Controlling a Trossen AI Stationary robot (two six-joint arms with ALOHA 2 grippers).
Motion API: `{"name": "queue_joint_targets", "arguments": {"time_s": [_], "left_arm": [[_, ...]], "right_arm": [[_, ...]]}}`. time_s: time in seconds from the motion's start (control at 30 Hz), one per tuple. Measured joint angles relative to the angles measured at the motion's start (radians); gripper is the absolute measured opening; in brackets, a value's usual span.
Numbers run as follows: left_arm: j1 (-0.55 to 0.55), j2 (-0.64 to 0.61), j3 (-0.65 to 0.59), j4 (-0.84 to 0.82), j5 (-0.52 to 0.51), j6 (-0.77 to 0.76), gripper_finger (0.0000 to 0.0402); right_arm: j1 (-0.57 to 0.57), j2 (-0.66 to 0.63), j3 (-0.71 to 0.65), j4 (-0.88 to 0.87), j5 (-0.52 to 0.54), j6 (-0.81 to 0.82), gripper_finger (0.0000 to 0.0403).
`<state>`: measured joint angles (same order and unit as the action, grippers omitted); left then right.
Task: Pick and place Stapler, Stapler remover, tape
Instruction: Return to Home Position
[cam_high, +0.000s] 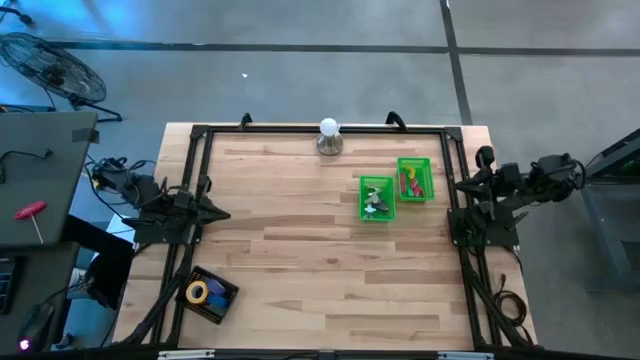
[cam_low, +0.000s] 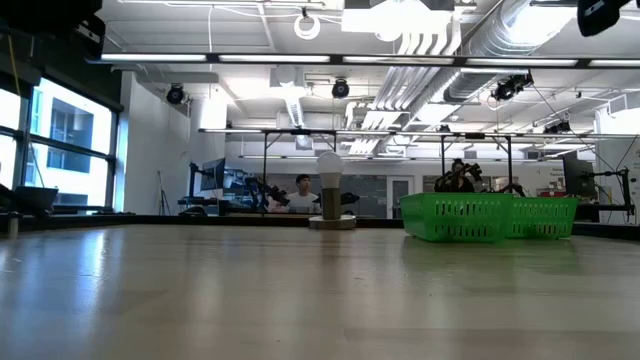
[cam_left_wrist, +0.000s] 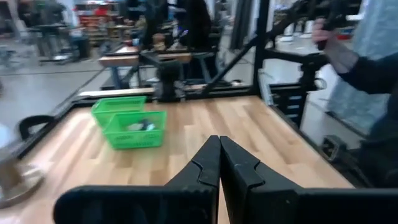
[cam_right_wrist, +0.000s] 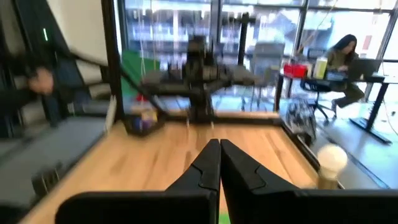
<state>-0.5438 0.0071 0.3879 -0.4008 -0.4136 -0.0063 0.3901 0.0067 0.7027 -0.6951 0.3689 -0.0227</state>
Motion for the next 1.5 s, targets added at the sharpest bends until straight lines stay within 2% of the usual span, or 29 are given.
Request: {"name": "queue_joint_targets", "arguments": {"time_s": [0.1,0.33,0.5,0.67,0.97,1.4,1.5], "left_arm": [[0.000,0.000,-0.025,0.048,0.046,0.001,0.0000],[0.000,-0.001,-0.111,0.131,0.143,-0.020,0.0000],[0.000,0.000,-0.176,0.166,0.176,-0.075,0.0000],[0.000,0.000,-0.237,0.234,0.232,-0.076,0.0000],[0.000,0.000,-0.323,0.322,0.273,-0.078,0.0000],[0.000,0.000,-0.334,0.334,0.305,-0.051,0.0000],[0.000,0.000,-0.335,0.331,0.307,-0.044,0.0000]], "right_arm": [[0.000,0.000,-0.029,0.115,0.003,0.015,0.0000],[0.000,0.000,-0.189,0.223,0.047,-0.018,0.0000],[-0.003,0.000,-0.296,0.323,0.064,-0.009,0.0000],[-0.005,-0.002,-0.356,0.400,0.089,0.021,0.0000],[-0.004,-0.002,-0.525,0.552,0.121,-0.010,0.0000],[-0.004,-0.002,-0.613,0.597,0.208,-0.085,0.0000],[-0.004,-0.002,-0.631,0.564,0.283,-0.069,0.0000]]}}
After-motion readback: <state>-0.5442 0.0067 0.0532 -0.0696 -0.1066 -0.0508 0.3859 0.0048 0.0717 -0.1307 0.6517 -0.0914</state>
